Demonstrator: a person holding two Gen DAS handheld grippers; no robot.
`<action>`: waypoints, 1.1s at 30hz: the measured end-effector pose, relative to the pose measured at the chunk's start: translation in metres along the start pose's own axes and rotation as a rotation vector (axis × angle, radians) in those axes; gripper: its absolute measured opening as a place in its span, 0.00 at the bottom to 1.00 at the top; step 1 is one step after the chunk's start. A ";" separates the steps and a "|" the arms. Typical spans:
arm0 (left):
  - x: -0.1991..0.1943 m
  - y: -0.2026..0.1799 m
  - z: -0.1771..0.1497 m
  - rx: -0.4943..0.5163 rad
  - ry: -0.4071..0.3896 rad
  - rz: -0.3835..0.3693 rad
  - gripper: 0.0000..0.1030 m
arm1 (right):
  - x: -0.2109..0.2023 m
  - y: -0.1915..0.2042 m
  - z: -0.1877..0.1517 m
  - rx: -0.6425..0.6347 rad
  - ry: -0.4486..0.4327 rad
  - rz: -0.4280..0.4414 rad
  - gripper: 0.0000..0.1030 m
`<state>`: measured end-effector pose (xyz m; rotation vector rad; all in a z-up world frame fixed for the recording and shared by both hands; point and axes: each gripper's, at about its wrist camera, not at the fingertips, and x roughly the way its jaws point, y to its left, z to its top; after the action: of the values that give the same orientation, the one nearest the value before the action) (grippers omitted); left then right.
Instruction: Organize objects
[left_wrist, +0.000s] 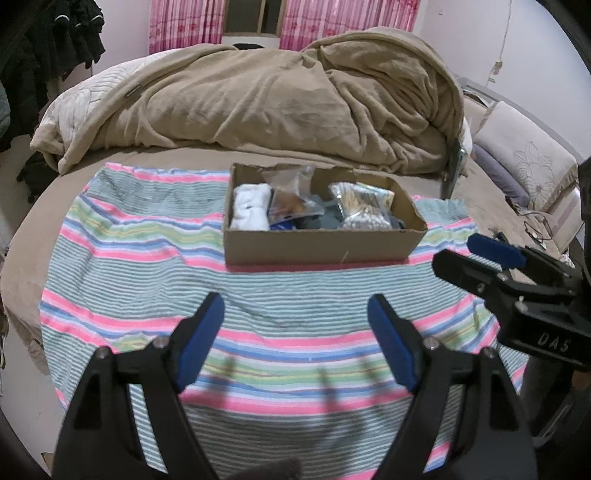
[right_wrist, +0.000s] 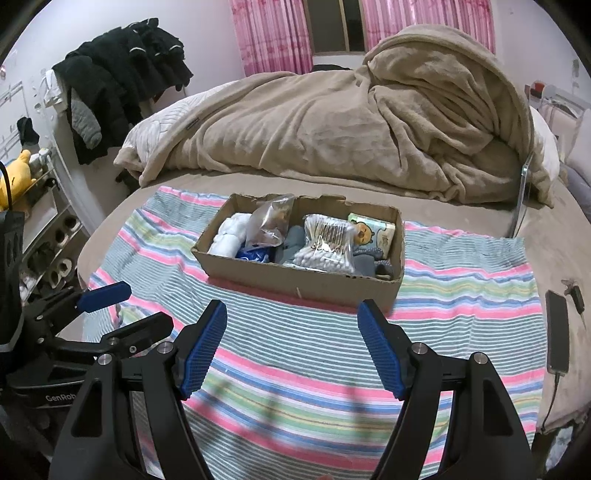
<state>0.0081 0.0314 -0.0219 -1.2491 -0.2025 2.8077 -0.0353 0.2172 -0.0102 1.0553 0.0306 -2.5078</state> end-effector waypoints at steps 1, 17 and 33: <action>0.000 0.000 0.000 0.000 0.000 -0.001 0.79 | 0.000 0.000 0.000 -0.001 0.000 0.002 0.74; 0.001 0.001 0.003 0.001 0.000 0.010 0.79 | 0.003 0.002 0.000 0.003 0.003 0.017 0.74; 0.004 -0.001 0.004 -0.001 0.011 0.016 0.79 | 0.004 -0.001 0.000 0.008 0.009 0.018 0.74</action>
<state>0.0023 0.0325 -0.0222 -1.2715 -0.1948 2.8140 -0.0382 0.2167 -0.0125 1.0648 0.0141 -2.4894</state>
